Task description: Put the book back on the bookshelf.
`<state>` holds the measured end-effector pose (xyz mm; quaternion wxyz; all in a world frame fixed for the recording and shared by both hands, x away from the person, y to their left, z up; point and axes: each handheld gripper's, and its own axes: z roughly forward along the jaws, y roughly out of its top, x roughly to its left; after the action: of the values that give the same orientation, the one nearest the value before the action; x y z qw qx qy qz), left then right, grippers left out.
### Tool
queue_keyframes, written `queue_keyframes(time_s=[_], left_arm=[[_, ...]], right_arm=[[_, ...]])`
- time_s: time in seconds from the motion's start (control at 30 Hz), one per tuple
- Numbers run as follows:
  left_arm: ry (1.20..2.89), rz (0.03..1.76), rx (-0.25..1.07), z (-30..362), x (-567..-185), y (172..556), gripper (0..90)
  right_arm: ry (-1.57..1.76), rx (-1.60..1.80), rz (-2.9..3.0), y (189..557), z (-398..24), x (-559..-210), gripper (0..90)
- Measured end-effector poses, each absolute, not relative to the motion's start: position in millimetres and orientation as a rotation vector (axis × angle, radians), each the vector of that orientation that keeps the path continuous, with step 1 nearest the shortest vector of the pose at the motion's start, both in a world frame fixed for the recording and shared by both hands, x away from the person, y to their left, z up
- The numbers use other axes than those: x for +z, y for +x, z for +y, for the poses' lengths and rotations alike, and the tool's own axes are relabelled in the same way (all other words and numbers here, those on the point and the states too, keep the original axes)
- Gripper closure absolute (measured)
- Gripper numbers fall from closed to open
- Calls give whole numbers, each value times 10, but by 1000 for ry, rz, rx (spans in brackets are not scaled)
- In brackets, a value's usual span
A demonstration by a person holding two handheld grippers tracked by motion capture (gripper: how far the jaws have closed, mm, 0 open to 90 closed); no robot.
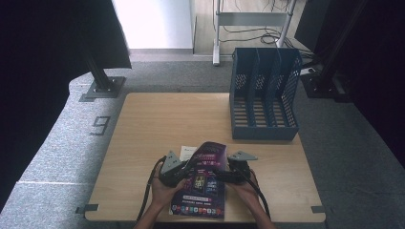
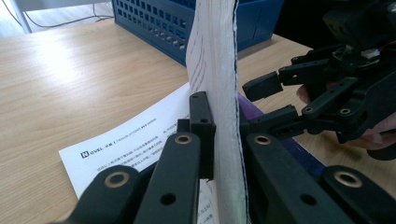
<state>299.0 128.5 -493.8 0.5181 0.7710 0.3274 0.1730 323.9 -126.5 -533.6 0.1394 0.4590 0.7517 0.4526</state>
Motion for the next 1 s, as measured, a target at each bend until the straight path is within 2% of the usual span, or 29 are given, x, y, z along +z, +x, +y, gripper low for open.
queue_keyframes(time_s=[0.67, 1.0], left_arm=[[1820, 759, 392, 1292, -4840, 2924, 865], [1819, 810, 356, 1330, -4993, 3008, 864]], right_arm=[[1359, 1386, 2197, 3281, -1313, -5357, 158], [1387, 1376, 2217, 3280, -1275, -5383, 195]])
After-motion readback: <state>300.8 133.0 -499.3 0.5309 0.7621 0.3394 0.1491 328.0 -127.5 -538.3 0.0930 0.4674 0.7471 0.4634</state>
